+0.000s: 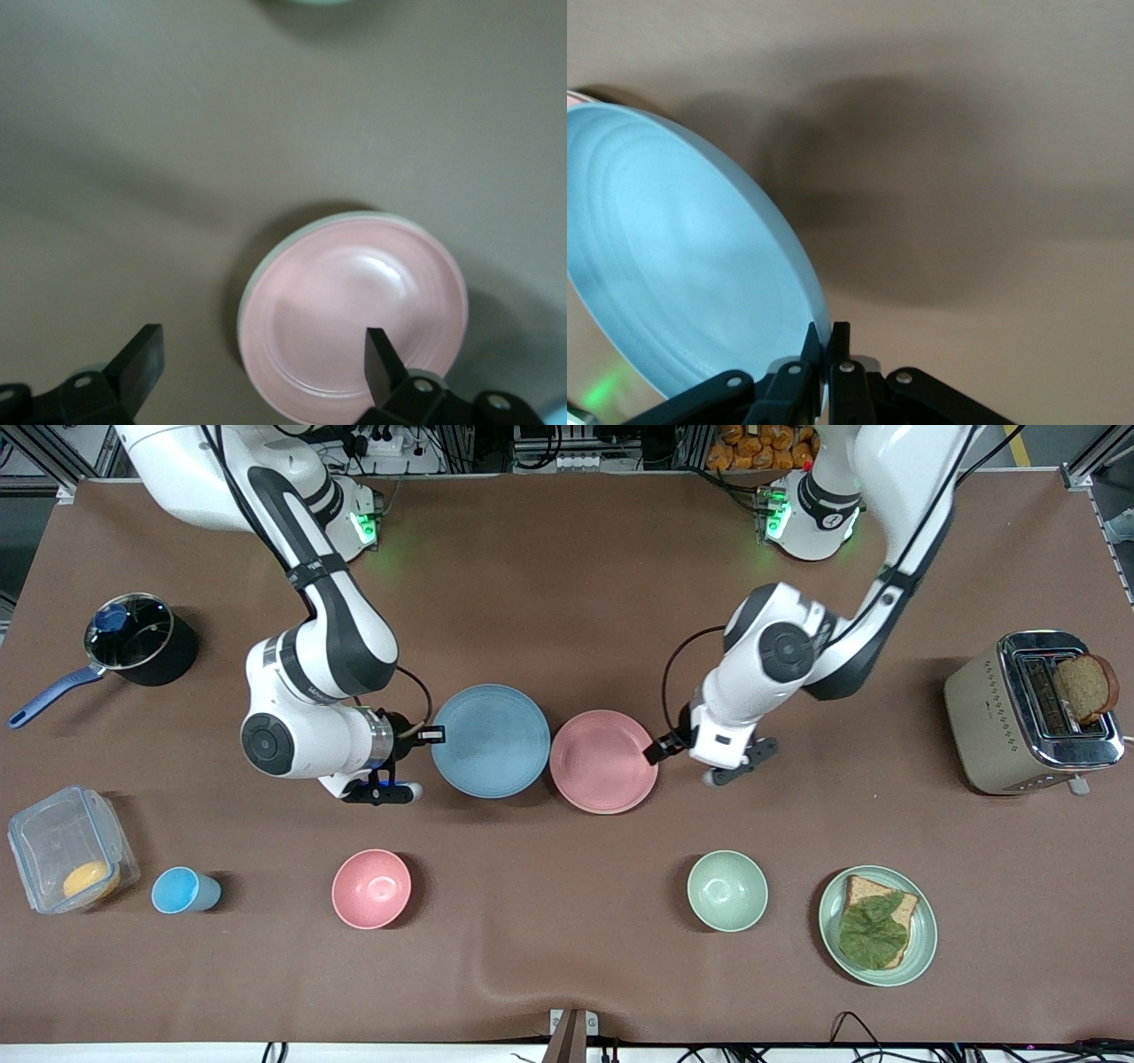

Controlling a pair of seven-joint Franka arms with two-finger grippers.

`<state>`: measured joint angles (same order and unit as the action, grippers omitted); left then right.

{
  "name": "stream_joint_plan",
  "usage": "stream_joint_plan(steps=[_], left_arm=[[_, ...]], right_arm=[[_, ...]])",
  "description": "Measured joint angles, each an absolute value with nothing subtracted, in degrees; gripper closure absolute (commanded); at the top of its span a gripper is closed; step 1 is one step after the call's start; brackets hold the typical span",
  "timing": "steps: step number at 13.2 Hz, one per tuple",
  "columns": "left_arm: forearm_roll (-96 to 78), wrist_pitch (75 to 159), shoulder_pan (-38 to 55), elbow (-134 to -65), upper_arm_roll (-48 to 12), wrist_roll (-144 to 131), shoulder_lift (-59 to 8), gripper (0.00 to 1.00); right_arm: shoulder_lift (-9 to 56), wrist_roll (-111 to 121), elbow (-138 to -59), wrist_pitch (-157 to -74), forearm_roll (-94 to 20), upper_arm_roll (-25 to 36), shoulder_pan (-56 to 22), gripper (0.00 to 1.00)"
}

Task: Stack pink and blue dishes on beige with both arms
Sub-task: 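Set the blue plate on pink with the right gripper while the left gripper withdraws, then open the right gripper and lift it off the blue plate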

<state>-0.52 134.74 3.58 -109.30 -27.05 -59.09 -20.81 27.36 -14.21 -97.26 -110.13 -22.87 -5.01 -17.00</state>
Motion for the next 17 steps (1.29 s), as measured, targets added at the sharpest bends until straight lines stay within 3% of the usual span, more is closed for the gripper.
stream_joint_plan(steps=[4,9,10,12,14,17], left_arm=[[-0.11,116.53,-2.47,-102.86,-26.77,-53.52,-9.73,0.0],[2.5,111.14,-8.57,-97.98,-26.61,-45.45,-3.13,0.0],[4.36,109.4,-8.71,-97.2,-26.6,-43.47,-2.45,0.0],[5.39,103.4,-11.05,-94.68,-26.5,-35.5,-1.28,0.0],[3.25,100.55,-13.93,-92.13,-23.1,-25.84,-0.28,0.0],[-0.36,96.97,-11.18,-89.67,-15.48,-17.43,-0.16,0.0]], right_arm=[[29.08,-25.31,-97.32,-120.6,-23.52,-5.34,-24.6,1.0],[33.11,-37.39,-96.94,-128.37,-23.52,-5.29,-30.57,1.0],[34.55,-40.83,-96.31,-130.37,-23.43,-5.17,-32.36,0.9],[36.84,-45.61,-94.14,-131.94,-23.33,-4.7,-35.06,0.0],[37.28,-47.14,-92.8,-131.71,-23.31,-4.05,-35.09,0.0],[37.22,-47.25,-90.8,-127.23,-23.08,-2.69,-34.01,0.0]])
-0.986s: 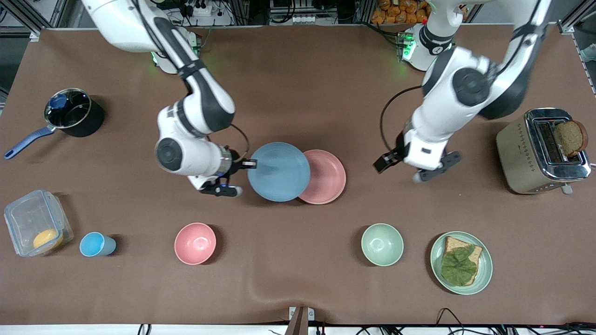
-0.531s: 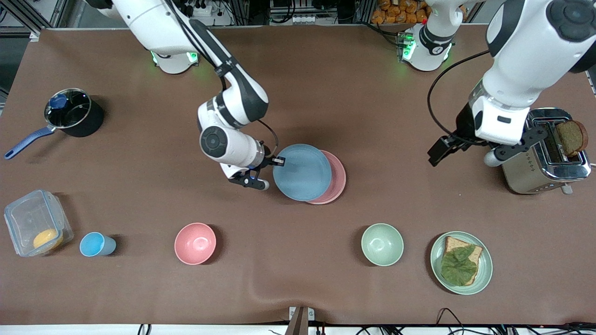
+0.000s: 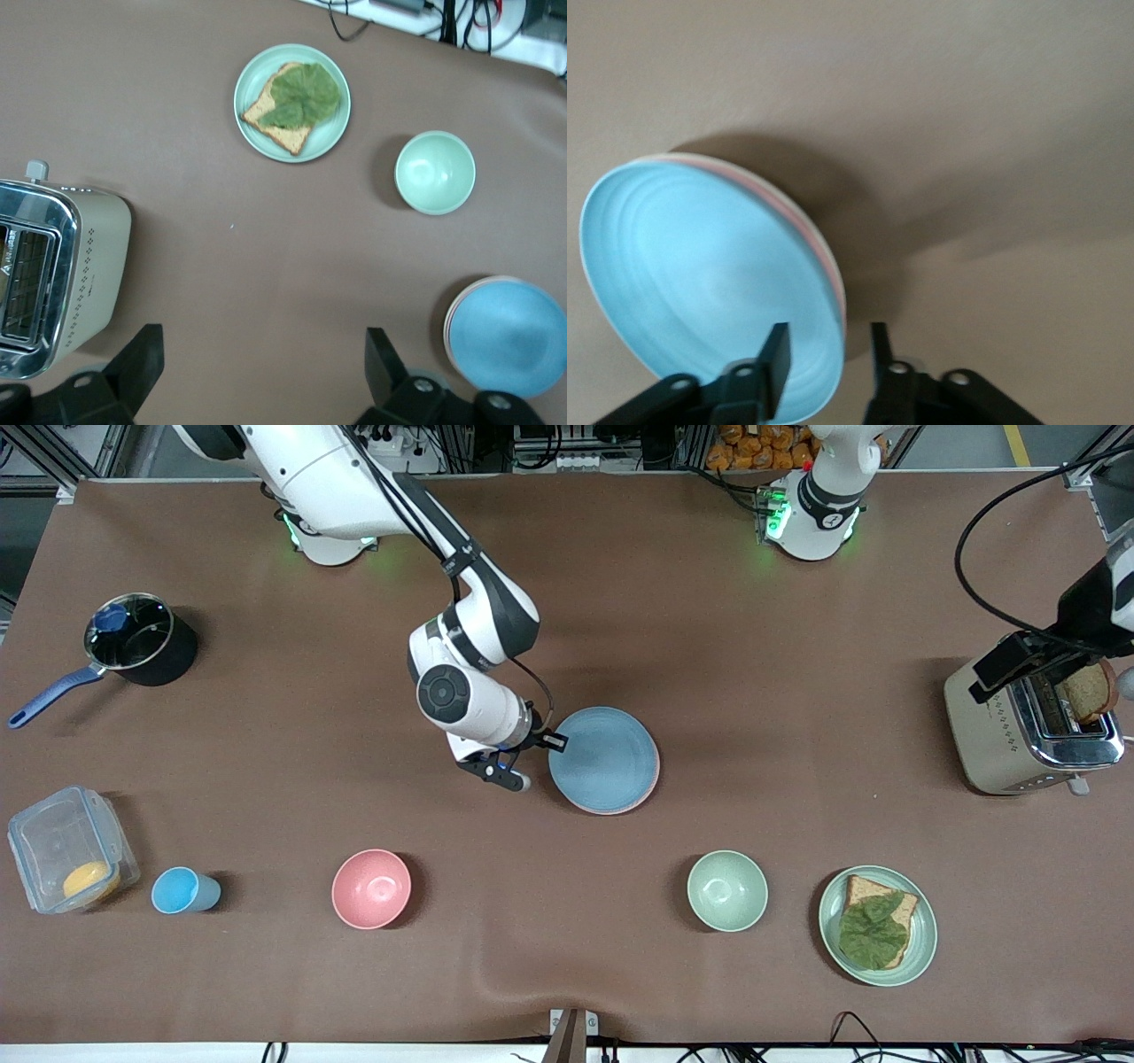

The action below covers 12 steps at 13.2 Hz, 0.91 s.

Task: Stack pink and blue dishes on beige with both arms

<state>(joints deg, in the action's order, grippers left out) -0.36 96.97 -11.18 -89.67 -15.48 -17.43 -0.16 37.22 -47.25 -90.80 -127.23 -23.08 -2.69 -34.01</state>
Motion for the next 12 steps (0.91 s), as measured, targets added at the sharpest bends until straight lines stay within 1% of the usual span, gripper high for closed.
stream_joint_plan(steps=[2,4,6,9,12], left_arm=[[-0.44,95.8,-7.91,-89.48,-14.95,-15.8,-0.17,0.0],[-0.44,95.64,-3.71,-89.37,-12.45,-14.57,-0.17,0.0],[-0.44,95.38,-2.72,-89.34,-9.73,-13.68,-0.21,0.0],[-1.41,95.11,-1.02,-88.9,-2.58,-12.03,-0.35,0.0],[-4.64,94.31,-0.44,-86.16,1.76,-11.91,-0.45,0.0]], right_arm=[[36.5,-44.79,-89.07,-121.71,-20.51,-2.19,-31.54,0.0],[34.74,-39.07,-88.28,-116.84,-16.95,-2.02,-28.25,0.0],[32.58,-31.38,-88.15,-112.19,-13.45,-1.77,-24.13,0.0],[28.83,-16.37,-88.03,-104.52,-10.66,-1.5,-16.0,0.0],[24.16,-1.81,-87.86,-98.7,-7.53,-1.41,-7.18,0.0]])
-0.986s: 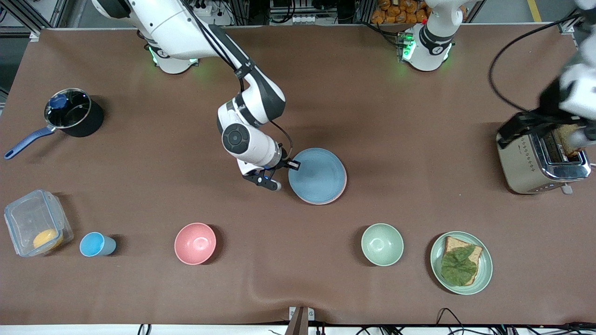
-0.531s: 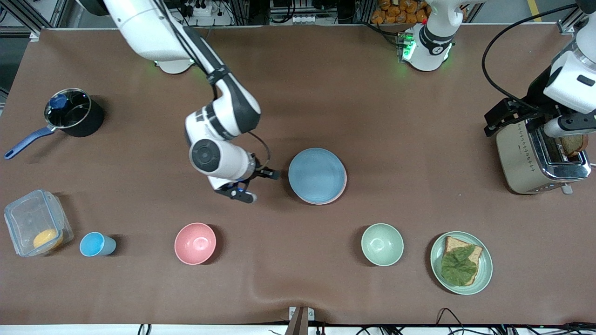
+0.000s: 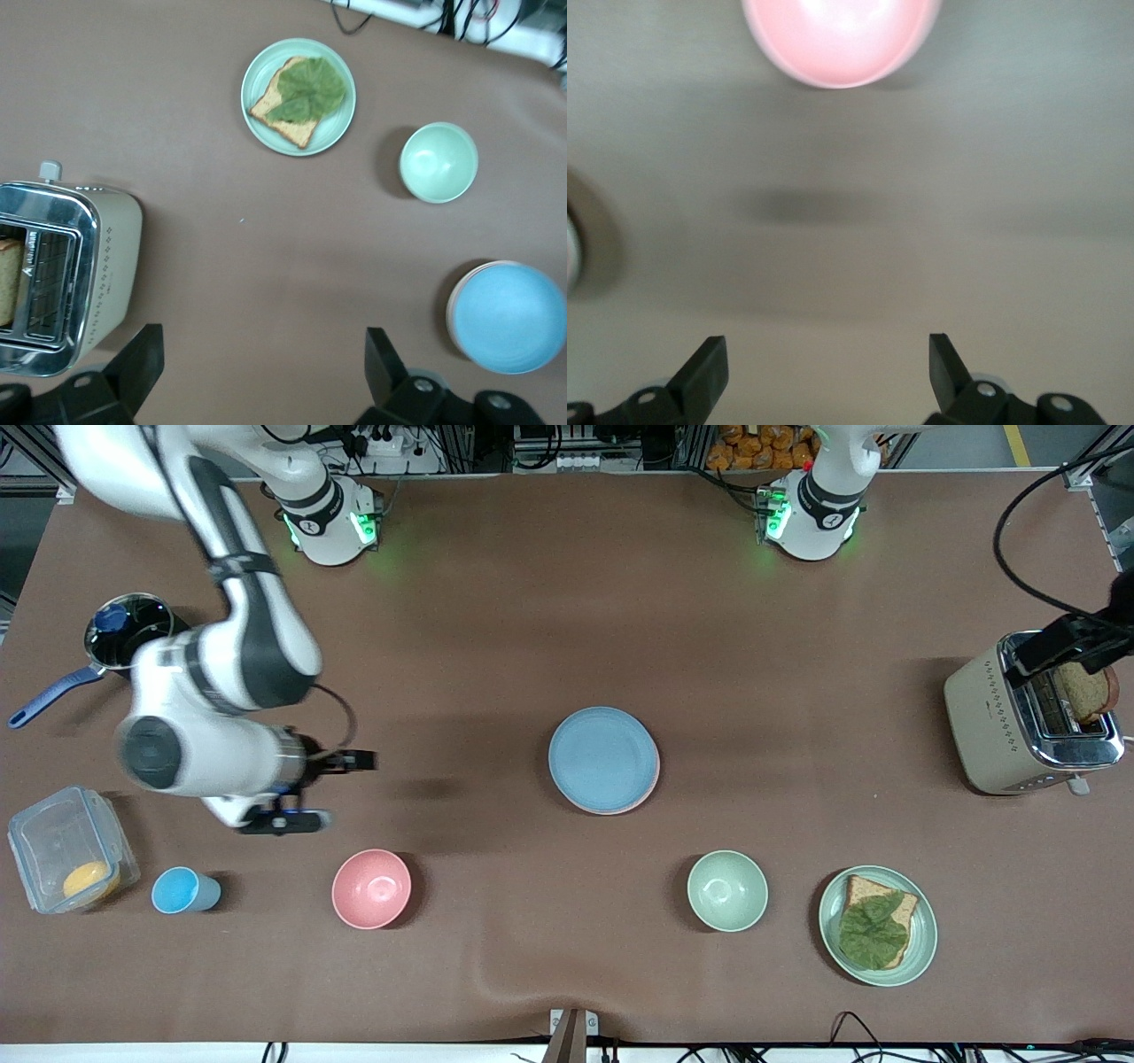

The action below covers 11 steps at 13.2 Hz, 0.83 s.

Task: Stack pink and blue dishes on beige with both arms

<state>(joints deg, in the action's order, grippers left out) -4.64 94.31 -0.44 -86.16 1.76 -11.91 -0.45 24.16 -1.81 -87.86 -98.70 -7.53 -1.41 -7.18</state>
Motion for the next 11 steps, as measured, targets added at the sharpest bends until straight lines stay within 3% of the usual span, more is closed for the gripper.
stream_joint_plan(steps=[4,8,11], left_arm=[[-5.05,92.79,-0.86,-84.62,2.76,-11.91,-0.71,0.0],[-0.72,89.84,-0.1,-84.44,1.3,-9.54,-1.28,0.0],[-0.63,87.01,-0.04,-84.38,0.93,-8.53,-1.44,0.0]], right_arm=[[16.32,7.4,-87.65,-93.0,-4.3,-1.44,0.25,0.0],[5.81,8.96,-89.12,-90.22,0.08,-1.54,0.75,0.0],[1.86,10.97,-90.8,-89.04,0.25,-1.54,1.11,0.0]])
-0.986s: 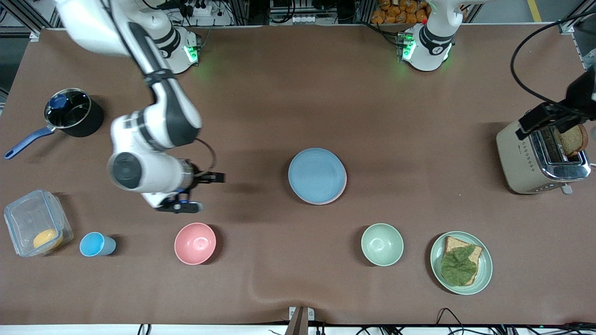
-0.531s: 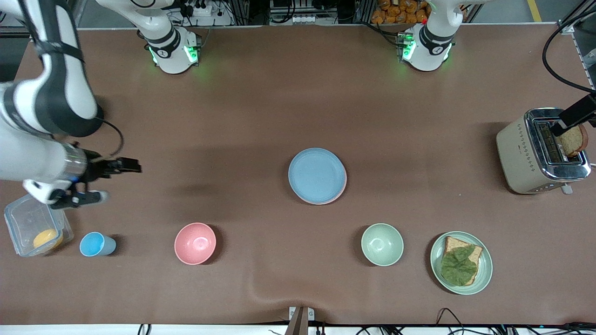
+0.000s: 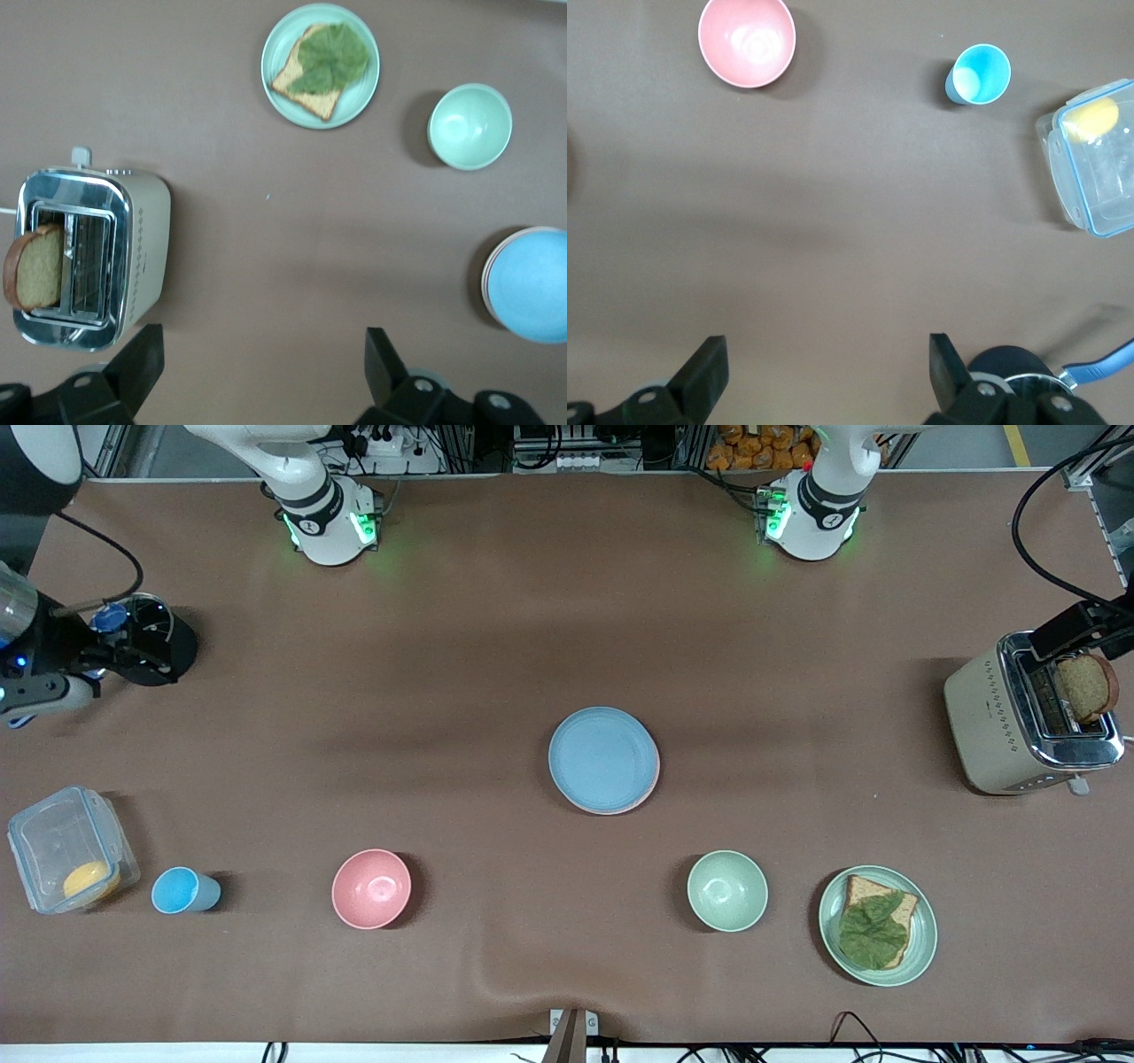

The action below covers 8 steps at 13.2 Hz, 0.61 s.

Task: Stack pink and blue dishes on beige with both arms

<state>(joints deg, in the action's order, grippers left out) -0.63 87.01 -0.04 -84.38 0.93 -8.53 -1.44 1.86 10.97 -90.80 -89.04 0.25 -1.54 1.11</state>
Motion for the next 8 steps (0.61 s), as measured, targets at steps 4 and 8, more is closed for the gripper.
stream_joint_plan(steps=[4,8], left_arm=[[0.95,82.87,0.61,-84.38,-1.13,-8.48,-1.56,0.0],[0.96,81.78,0.54,-84.35,-1.22,-8.48,-1.42,0.0]], right_arm=[[1.44,11.24,-91.21,-88.95,0.3,-1.55,1.15,0.0],[1.01,9.2,-91.21,-88.06,0.07,-1.59,2.49,0.0]])
